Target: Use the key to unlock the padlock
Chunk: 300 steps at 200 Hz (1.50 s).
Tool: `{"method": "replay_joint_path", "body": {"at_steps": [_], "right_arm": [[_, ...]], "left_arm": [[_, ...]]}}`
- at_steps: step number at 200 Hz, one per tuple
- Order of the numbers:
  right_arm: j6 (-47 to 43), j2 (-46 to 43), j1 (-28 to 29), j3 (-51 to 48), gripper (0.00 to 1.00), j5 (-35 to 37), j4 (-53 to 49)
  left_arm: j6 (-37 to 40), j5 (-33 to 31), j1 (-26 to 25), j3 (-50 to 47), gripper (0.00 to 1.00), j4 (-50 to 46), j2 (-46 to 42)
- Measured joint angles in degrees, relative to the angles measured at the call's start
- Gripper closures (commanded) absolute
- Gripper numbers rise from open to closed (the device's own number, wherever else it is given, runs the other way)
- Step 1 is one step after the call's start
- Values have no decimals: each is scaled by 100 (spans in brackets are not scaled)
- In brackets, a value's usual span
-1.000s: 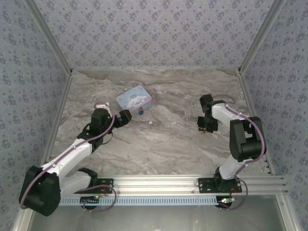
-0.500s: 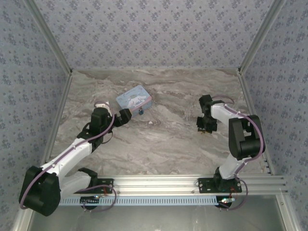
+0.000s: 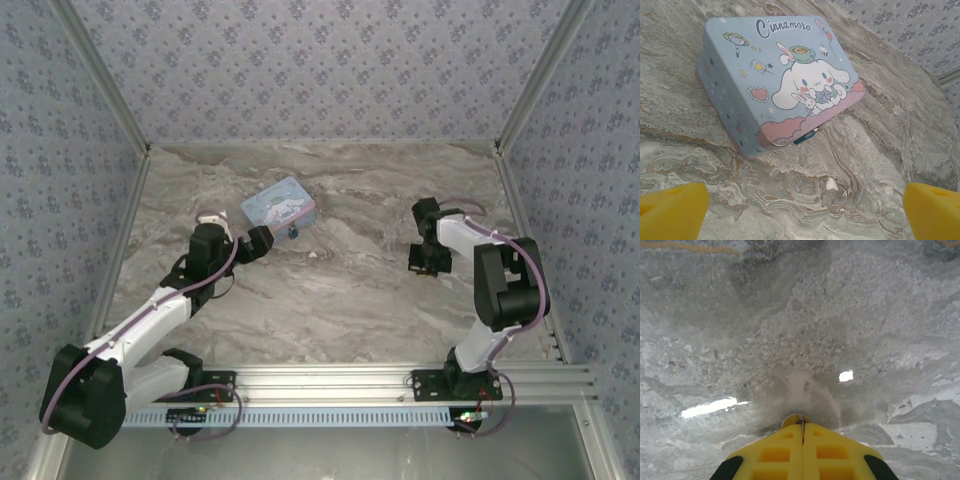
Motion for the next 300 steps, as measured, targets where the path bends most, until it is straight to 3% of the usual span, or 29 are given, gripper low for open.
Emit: {"method": "replay_joint_path", "body": {"at_steps": [34, 86, 130, 199, 243, 300], "right_arm": [[0, -737, 55, -417, 100, -343, 299], [505, -2503, 210, -1294, 100, -1912, 1838], [1912, -3377, 767, -1768, 100, -2557, 3348], [4028, -3425, 1458, -1829, 100, -2745, 4341], [4457, -3281, 1937, -1661, 100, -2728, 4426], [4699, -3128, 2085, -1534, 100, -2601, 4551]], "left_arm": [[0, 179, -61, 0, 1, 81, -2], [0, 800, -452, 291, 3, 518, 31], [240, 1266, -1248, 883, 20, 1158, 446], [619, 1580, -2052, 1547, 40, 1711, 1617], [592, 1661, -2247, 1775, 48, 1888, 2162], [516, 1633, -2243, 1794, 64, 2076, 2234]]}}
